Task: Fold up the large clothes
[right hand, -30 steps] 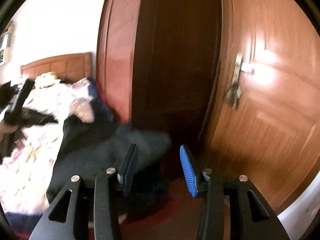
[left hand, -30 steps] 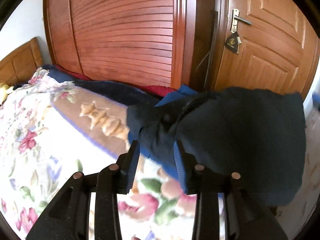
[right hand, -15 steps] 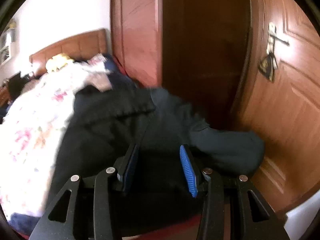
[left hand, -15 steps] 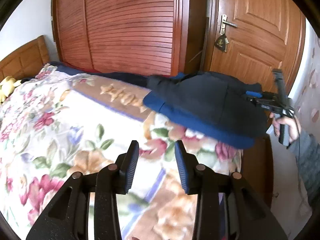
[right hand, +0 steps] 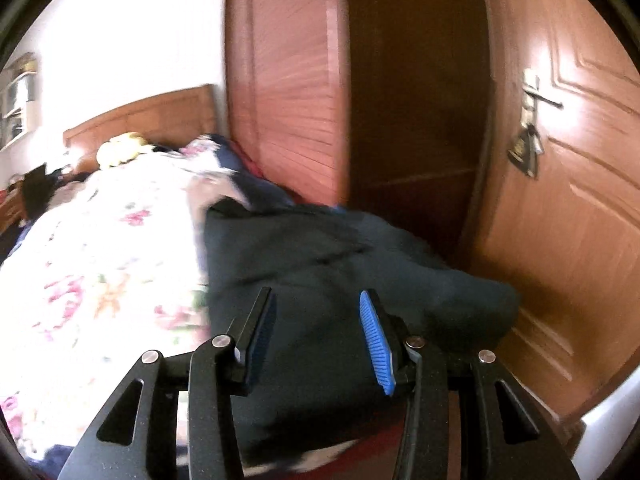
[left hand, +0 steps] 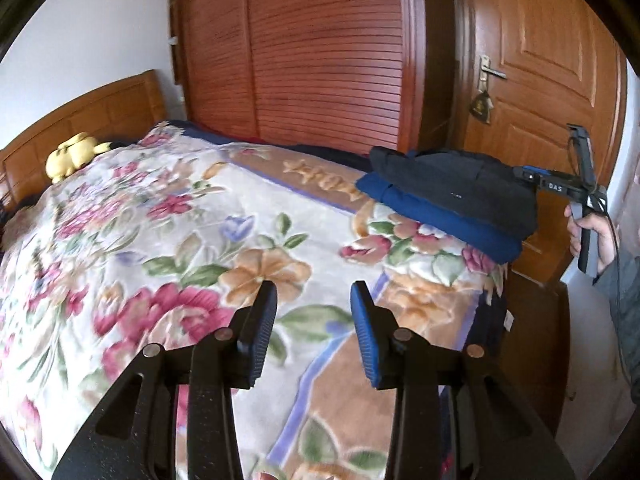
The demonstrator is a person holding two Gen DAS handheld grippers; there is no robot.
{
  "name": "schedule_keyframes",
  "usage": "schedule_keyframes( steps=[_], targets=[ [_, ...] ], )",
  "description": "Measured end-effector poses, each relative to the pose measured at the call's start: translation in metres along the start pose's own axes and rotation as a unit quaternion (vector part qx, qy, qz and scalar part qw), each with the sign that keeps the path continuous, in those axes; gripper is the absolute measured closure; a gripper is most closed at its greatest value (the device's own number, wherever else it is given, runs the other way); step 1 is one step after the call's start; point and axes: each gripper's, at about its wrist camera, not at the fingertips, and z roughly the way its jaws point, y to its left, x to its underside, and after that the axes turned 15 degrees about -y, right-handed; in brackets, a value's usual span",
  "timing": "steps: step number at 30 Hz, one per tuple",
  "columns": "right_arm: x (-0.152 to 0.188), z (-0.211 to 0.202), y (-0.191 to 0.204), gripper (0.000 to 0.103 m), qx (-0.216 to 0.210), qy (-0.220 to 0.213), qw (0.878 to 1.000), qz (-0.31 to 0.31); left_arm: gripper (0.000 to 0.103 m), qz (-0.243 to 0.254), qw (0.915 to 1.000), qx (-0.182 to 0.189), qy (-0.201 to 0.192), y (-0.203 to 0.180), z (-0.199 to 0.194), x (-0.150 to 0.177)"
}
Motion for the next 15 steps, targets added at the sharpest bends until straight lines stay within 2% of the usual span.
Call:
schedule_keyframes(
  steps=[4, 8, 13, 15],
  targets=[
    [0.002, -0.020, 0.051, 0.058, -0.039, 0.003, 0.999, -0.008, 0.064, 0.001, 0.9996, -0.026, -0.004, 0.011, -0.029, 0.014],
    [0.013, -0.032, 0.093, 0.057, -0.082, 0.010, 0.997, -0.013, 0.064, -0.020, 0.9989, -0.043, 0.002, 0.027, -0.055, 0.028],
    [0.034, -0.044, 0.154, 0.033, -0.143, 0.029, 0.989, -0.021, 0.064, -0.036, 0.9963, -0.078, 0.005, 0.044, -0.085, 0.052],
    [0.043, -0.054, 0.183, 0.032, -0.170, 0.033, 0.985, -0.024, 0.064, -0.050, 0.9929, -0.108, 0.007, 0.053, -0.100, 0.066]
  ],
)
